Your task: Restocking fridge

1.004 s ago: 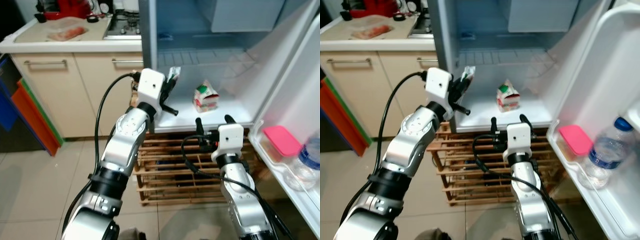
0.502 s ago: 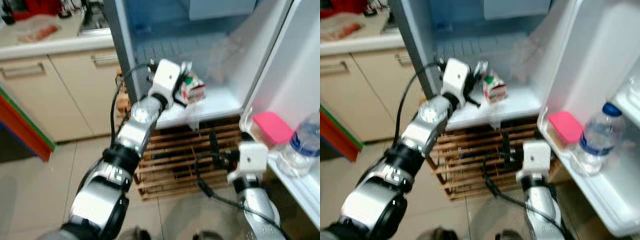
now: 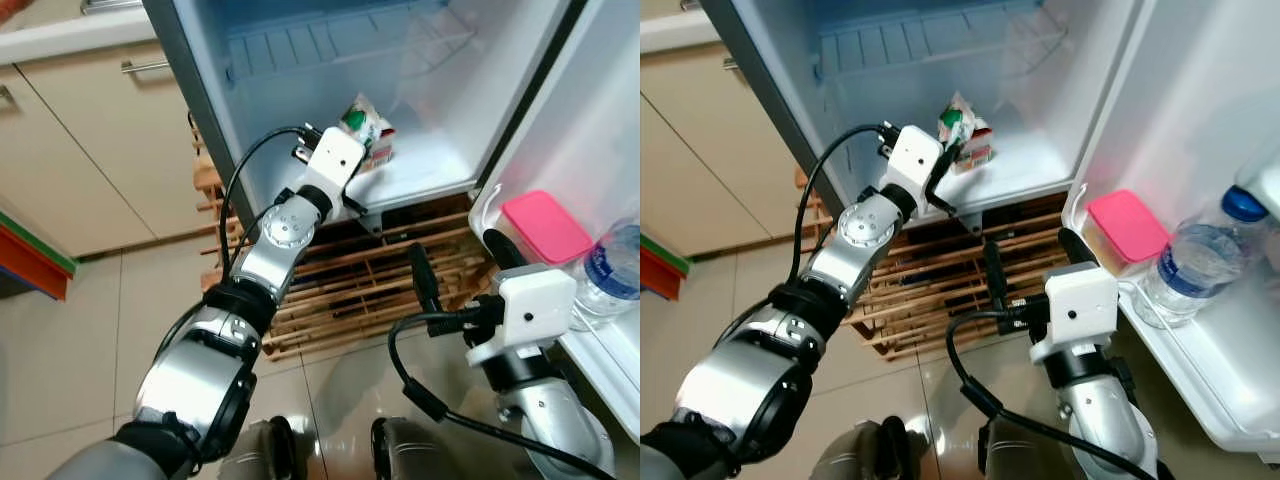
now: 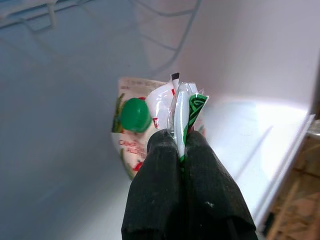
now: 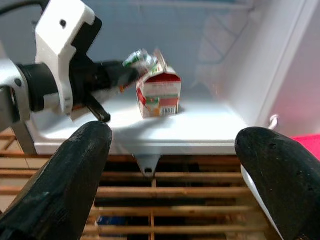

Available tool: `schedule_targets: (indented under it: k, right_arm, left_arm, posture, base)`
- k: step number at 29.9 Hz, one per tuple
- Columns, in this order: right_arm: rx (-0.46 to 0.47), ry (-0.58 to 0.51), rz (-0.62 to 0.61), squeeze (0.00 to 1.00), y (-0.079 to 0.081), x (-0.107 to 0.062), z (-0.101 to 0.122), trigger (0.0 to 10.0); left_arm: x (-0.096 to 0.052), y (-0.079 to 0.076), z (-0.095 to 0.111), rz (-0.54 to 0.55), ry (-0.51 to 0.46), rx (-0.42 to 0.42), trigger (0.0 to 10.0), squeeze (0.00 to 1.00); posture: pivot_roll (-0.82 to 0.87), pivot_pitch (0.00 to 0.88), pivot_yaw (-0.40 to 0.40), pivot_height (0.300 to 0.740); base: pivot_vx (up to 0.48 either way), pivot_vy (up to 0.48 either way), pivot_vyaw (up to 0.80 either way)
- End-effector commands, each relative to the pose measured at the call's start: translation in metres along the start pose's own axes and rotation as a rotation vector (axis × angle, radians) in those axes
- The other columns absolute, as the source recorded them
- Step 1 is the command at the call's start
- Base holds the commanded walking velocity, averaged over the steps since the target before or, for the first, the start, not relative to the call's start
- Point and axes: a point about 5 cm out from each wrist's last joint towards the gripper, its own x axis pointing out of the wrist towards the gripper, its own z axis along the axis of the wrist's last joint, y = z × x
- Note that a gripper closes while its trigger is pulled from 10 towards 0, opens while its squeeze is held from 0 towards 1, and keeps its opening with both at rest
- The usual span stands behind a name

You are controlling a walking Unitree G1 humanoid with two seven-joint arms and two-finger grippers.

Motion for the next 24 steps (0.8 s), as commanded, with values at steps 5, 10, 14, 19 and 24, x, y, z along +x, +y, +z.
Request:
schedule_targets:
  k: [5, 10, 14, 19, 24]
  right_arm:
    - [0.006, 0.040, 0.015, 0.03, 0.005, -0.010, 0.004, 10.0]
    - [0.017, 0.090, 0.013, 0.03, 0.009, -0.017, 0.004, 10.0]
    - [0.022, 0.111, 0.009, 0.02, 0.010, -0.022, 0.003, 10.0]
    - [0.025, 0.130, 0.006, 0.02, 0.011, -0.024, 0.003, 10.0]
    - [0.027, 0.142, 0.010, 0.02, 0.012, -0.025, 0.003, 10.0]
  left_arm:
    - [0.004, 0.008, 0.016, -0.007, -0.096, 0.185, 10.0, 0.00]
    - [0.003, 0.008, 0.016, -0.054, -0.130, 0.369, 10.0, 0.00]
    - [0.002, 0.010, 0.015, -0.057, -0.143, 0.442, 10.0, 0.00]
    - [0.000, 0.023, 0.008, -0.029, -0.087, 0.428, 10.0, 0.00]
    - [0.000, 0.036, 0.002, 0.031, -0.012, 0.313, 10.0, 0.00]
  posture:
    - [-0.38, 0.350, 0.046, 0.717]
    - [-0.39, 0.378, 0.045, 0.717]
    - [-0.39, 0.386, 0.045, 0.717]
    - [-0.40, 0.396, 0.039, 0.717]
    - [-0.39, 0.396, 0.037, 0.717]
  base:
    - [0.000, 0.000, 0.00]
    - [0.000, 0.000, 0.00]
    - [0.000, 0.000, 0.00]
    - [0.000, 0.000, 0.00]
    - [0.000, 0.000, 0.00]
